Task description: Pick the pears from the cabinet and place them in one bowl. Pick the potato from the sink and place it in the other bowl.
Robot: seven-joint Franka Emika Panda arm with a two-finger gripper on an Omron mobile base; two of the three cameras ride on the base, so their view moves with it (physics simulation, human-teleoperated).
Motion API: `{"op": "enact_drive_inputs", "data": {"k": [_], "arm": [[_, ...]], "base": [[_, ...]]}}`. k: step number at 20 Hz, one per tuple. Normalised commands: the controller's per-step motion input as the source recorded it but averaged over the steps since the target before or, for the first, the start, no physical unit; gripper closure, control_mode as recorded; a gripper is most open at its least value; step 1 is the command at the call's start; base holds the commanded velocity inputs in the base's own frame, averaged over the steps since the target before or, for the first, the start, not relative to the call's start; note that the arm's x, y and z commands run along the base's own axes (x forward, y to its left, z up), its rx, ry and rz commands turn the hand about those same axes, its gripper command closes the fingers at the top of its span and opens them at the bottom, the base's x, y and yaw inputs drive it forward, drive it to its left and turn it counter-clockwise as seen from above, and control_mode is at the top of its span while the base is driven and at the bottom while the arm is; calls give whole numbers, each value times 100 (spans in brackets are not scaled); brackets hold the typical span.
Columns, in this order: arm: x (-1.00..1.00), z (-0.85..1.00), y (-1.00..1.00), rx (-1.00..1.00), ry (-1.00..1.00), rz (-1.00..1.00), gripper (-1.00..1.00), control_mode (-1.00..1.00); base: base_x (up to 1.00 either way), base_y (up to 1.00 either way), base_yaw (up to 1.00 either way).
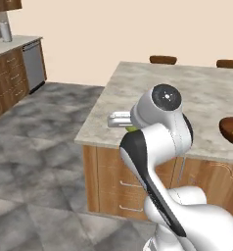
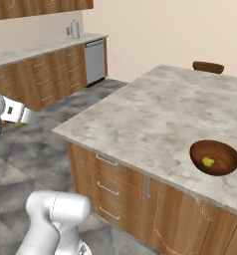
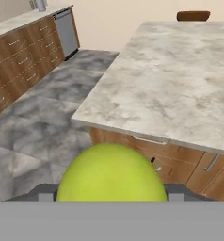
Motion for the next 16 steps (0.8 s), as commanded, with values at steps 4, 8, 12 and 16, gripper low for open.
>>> {"op": "enact_drive_inputs", "data": {"k": [4, 8, 12, 16], "arm": [[0, 0, 0, 0, 0, 0, 100, 100], [0, 0, 0, 0, 0, 0, 100, 100], [0, 0, 0, 0, 0, 0, 100, 100], [0, 0, 0, 0, 0, 0, 100, 100]], "base": [[3, -10, -46], [0, -4, -48], [9, -29, -34], [44, -67, -13]]}}
